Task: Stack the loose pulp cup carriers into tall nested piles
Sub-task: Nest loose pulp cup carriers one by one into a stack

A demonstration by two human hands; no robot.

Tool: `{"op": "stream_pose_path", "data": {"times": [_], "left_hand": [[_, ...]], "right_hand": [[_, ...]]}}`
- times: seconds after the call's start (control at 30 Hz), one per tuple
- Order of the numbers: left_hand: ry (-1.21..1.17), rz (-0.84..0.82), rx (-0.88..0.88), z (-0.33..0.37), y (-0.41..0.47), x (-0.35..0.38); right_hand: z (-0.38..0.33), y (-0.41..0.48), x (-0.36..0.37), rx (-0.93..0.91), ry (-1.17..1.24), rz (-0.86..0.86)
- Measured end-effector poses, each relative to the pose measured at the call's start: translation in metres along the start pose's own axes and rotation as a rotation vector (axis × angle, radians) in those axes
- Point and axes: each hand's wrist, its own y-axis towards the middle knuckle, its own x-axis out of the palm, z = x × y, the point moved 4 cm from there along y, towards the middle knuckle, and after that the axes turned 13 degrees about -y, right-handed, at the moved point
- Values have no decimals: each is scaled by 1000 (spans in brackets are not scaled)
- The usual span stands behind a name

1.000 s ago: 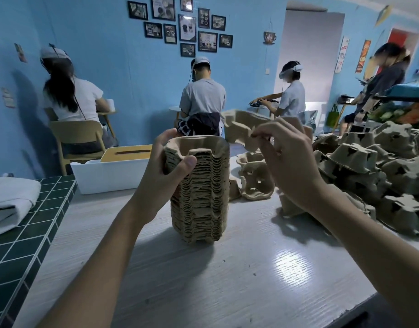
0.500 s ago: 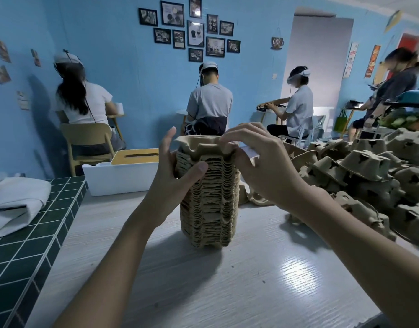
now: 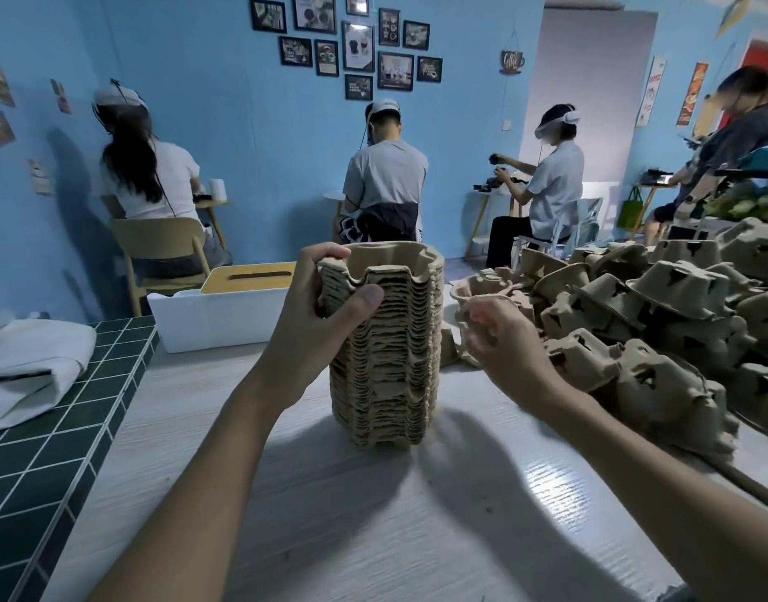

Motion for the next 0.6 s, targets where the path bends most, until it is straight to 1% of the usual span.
{"op": "stream_pose_path", "data": {"times": [0.13, 0.23, 0.33, 0.43, 0.6], "left_hand": [[-18, -9, -3, 0, -1, 0], [-21, -20, 0, 0, -1, 1], [-18, -25, 12, -2, -1, 0], [-19, -24, 13, -4, 0, -1], [-21, -30, 4, -5, 0, -1]], "right_hand": [[32, -8, 35, 113, -103, -156], [43, -4, 54, 205, -153, -218], [45, 3, 60, 250, -273, -220], [42, 6, 59, 255, -406, -213], [44, 7, 60, 243, -486, -171]]}}
